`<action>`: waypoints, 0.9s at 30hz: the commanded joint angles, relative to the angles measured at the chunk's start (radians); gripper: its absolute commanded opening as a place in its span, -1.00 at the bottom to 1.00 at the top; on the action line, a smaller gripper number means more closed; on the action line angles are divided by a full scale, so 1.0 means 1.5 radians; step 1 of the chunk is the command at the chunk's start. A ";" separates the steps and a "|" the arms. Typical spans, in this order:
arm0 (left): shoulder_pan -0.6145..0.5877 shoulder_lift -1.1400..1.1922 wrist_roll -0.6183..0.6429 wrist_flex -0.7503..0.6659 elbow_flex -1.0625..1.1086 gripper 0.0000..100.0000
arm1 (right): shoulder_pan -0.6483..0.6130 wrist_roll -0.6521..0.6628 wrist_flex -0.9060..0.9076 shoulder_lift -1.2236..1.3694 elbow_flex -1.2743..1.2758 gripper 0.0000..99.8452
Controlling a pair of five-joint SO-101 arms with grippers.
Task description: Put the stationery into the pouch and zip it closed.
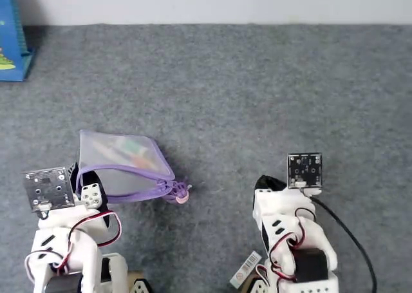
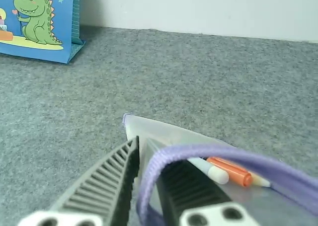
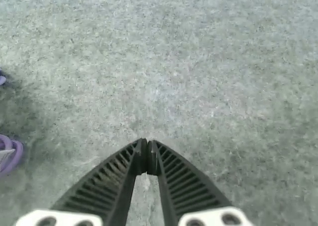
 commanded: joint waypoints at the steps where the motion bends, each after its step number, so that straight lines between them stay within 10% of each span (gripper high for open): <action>1: 0.004 -0.012 -0.006 -0.002 -0.053 -0.98 | 0.001 0.007 -0.013 -0.004 0.047 -0.98; 27: 0.003 -0.014 -0.005 0.000 -0.075 -0.98 | 0.004 0.007 0.094 -0.002 0.115 -0.98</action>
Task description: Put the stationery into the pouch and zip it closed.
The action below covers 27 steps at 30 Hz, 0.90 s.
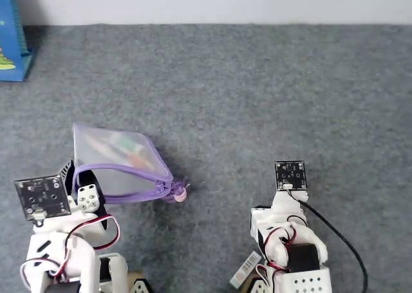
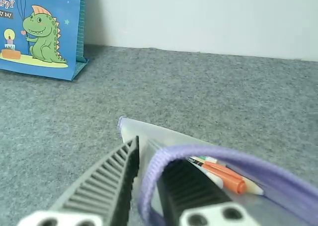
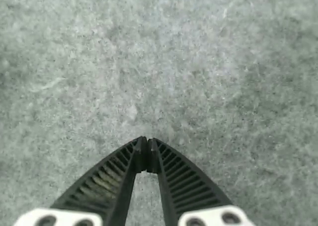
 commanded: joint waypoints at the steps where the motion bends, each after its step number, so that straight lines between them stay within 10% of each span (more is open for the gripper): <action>1: 0.001 -0.014 -0.005 -0.002 -0.028 -0.98 | 0.003 0.007 0.007 -0.004 0.012 -0.98; 27: 0.001 -0.010 0.053 0.011 -0.186 -0.98 | 0.003 0.007 0.007 -0.004 0.012 -0.98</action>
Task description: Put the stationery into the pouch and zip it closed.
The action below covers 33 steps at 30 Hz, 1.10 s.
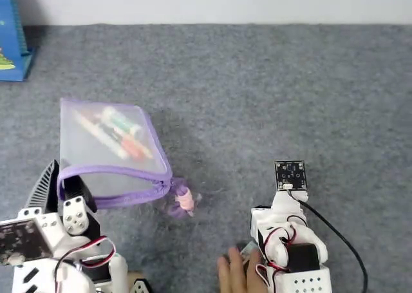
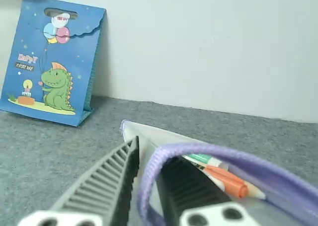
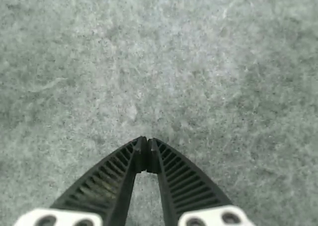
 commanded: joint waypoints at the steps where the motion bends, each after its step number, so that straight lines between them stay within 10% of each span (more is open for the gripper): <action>1: -0.001 -0.002 0.011 -0.001 -0.037 -0.98 | 0.003 0.007 0.007 -0.004 0.012 -0.98; 33: -0.001 0.184 0.008 0.012 -0.069 -0.98 | 0.003 0.007 0.007 -0.004 0.012 -0.98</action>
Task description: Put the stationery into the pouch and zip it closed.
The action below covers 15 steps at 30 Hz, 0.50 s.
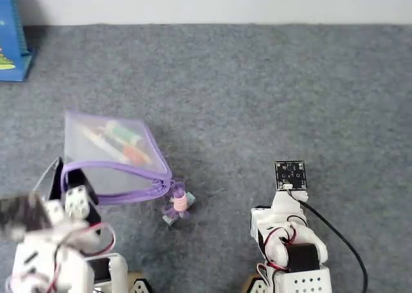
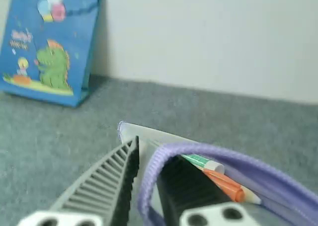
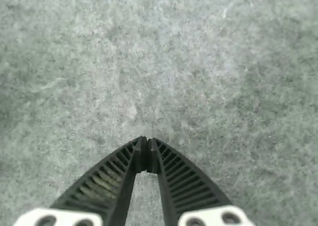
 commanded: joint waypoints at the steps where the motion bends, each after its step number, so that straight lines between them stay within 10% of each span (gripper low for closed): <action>1: -0.002 0.114 0.006 0.006 -0.073 -0.98 | 0.003 0.007 0.006 -0.004 0.012 -0.98; 15: -0.093 0.192 0.006 0.030 -0.103 -0.98 | -0.001 0.004 0.007 -0.004 0.012 -0.98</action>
